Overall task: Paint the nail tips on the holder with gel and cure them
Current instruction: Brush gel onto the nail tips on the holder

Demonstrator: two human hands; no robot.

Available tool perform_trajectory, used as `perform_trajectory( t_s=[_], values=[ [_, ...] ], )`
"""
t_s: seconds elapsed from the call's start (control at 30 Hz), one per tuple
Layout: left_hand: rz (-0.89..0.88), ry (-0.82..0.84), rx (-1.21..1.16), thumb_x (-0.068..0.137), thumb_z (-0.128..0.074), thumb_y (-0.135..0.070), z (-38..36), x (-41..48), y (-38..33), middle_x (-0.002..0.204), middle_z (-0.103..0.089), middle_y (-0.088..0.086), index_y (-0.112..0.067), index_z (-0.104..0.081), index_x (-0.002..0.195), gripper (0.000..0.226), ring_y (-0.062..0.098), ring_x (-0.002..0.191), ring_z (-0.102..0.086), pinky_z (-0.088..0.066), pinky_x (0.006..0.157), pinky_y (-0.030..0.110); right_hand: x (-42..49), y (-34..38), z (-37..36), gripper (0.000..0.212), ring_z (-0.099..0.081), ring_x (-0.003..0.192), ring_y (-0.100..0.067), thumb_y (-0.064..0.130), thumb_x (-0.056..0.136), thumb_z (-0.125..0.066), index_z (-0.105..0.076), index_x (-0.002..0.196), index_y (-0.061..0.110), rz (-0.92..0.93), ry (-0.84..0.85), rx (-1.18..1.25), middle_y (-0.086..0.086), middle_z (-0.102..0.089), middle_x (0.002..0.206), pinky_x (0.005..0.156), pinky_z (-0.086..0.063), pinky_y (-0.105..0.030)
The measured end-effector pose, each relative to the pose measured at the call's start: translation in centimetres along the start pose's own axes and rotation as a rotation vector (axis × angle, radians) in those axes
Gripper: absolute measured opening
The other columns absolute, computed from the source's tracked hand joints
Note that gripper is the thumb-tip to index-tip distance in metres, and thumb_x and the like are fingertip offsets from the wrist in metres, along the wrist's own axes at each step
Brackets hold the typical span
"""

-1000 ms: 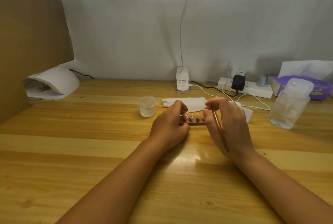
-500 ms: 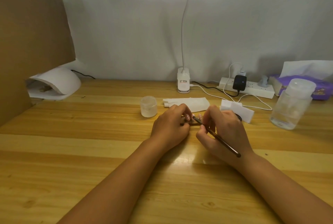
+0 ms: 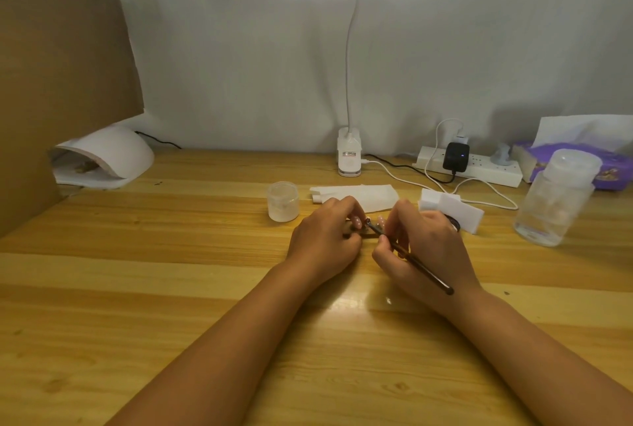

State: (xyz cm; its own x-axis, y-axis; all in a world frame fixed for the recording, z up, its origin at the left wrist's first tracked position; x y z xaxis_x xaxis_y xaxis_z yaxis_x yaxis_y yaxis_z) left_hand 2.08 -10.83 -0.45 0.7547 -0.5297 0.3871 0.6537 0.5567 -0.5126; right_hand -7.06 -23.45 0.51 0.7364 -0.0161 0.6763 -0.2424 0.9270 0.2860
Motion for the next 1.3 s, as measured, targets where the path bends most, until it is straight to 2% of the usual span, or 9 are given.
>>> perform_trajectory(
  t_s=[0.17,0.37,0.53,0.67,0.73,0.87,0.97,1.07,1.3],
  values=[
    [0.000,-0.007,0.001,0.086,-0.060,-0.019,-0.04,-0.01,0.03,0.098,-0.057,-0.013,-0.035,-0.053,0.097,0.020,0.008,0.079,-0.051,-0.037,0.062,0.025,-0.03,0.01,0.04,0.012,-0.045,0.062,-0.003,0.027,0.076,-0.060,-0.050,0.081,0.021,0.005,0.001,0.005,0.016,-0.047,0.062,0.066,-0.035,-0.020],
    [0.002,-0.008,0.000,0.085,-0.060,-0.020,-0.05,-0.01,-0.06,0.098,-0.058,-0.012,-0.034,-0.054,0.098,0.020,0.012,0.086,-0.054,-0.045,0.067,0.030,-0.18,0.04,0.32,0.012,-0.048,0.062,-0.002,0.026,0.078,-0.057,-0.050,0.085,0.020,0.015,-0.096,0.049,0.015,-0.048,0.062,0.067,-0.032,-0.014],
    [0.007,-0.009,-0.005,0.085,-0.060,-0.022,-0.03,-0.08,-0.13,0.097,-0.059,-0.013,-0.037,-0.051,0.093,0.019,0.011,0.088,-0.054,-0.043,0.067,0.028,0.11,-0.07,0.41,0.013,-0.054,0.063,-0.010,0.029,0.090,-0.057,-0.048,0.096,0.022,0.021,-0.164,0.072,0.011,-0.055,0.071,0.062,-0.046,-0.028],
    [-0.001,-0.019,-0.005,0.086,-0.062,-0.028,-0.04,-0.06,-0.07,0.097,-0.059,-0.013,-0.036,-0.052,0.094,0.015,0.011,0.090,-0.055,-0.045,0.069,0.030,0.16,-0.27,0.07,0.021,-0.059,0.070,-0.019,0.031,0.087,-0.060,-0.047,0.101,0.021,-0.025,-0.132,0.084,0.008,-0.058,0.079,0.063,-0.053,-0.044],
    [-0.003,-0.018,-0.002,0.088,-0.063,-0.030,-0.06,-0.05,-0.03,0.098,-0.059,-0.013,-0.035,-0.053,0.096,0.013,0.011,0.091,-0.055,-0.047,0.071,0.031,0.08,-0.32,0.02,0.020,-0.058,0.070,-0.017,0.030,0.084,-0.060,-0.046,0.097,0.022,-0.038,-0.122,0.090,0.007,-0.058,0.076,0.060,-0.052,-0.042],
    [-0.013,-0.026,0.006,0.090,-0.063,-0.033,0.01,-0.03,-0.09,0.098,-0.060,-0.012,-0.034,-0.053,0.096,0.011,0.010,0.089,-0.055,-0.045,0.068,0.029,0.08,-0.15,0.28,0.014,-0.052,0.062,-0.009,0.028,0.083,-0.059,-0.048,0.086,0.019,-0.031,-0.143,0.094,0.009,-0.052,0.066,0.058,-0.041,-0.022],
    [-0.015,-0.023,-0.001,0.090,-0.063,-0.033,0.07,-0.09,-0.19,0.098,-0.060,-0.013,-0.036,-0.051,0.094,0.013,0.009,0.090,-0.054,-0.041,0.067,0.026,0.04,-0.03,0.36,0.011,-0.050,0.061,-0.007,0.026,0.082,-0.058,-0.050,0.084,0.018,-0.031,-0.131,0.074,0.009,-0.051,0.064,0.060,-0.035,-0.016],
    [-0.016,-0.022,-0.001,0.090,-0.064,-0.033,0.09,-0.08,-0.23,0.099,-0.060,-0.012,-0.037,-0.051,0.093,0.014,0.009,0.090,-0.055,-0.041,0.067,0.026,0.00,-0.01,0.37,0.012,-0.048,0.062,-0.006,0.025,0.080,-0.060,-0.052,0.083,0.017,-0.033,-0.118,0.067,0.013,-0.049,0.064,0.062,-0.034,-0.017],
    [-0.018,-0.024,0.001,0.090,-0.064,-0.034,0.04,-0.11,-0.11,0.097,-0.059,-0.013,-0.036,-0.054,0.095,0.012,0.009,0.089,-0.054,-0.041,0.066,0.027,0.06,0.14,0.26,0.013,-0.050,0.063,-0.012,0.025,0.078,-0.062,-0.052,0.083,0.018,-0.024,-0.092,0.045,0.011,-0.051,0.064,0.065,-0.044,-0.028]
  ],
)
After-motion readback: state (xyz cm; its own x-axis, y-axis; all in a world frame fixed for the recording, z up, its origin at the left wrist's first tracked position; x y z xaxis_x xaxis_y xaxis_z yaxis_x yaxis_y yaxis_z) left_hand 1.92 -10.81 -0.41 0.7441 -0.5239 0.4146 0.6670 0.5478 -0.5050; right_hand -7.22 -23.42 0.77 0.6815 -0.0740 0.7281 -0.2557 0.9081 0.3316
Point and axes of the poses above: each hand's wrist, its own x-axis towards the middle knuckle, its own z-axis out of the back of the hand, y = z × x, the point moved 3 cm from there along x, towards the middle knuckle
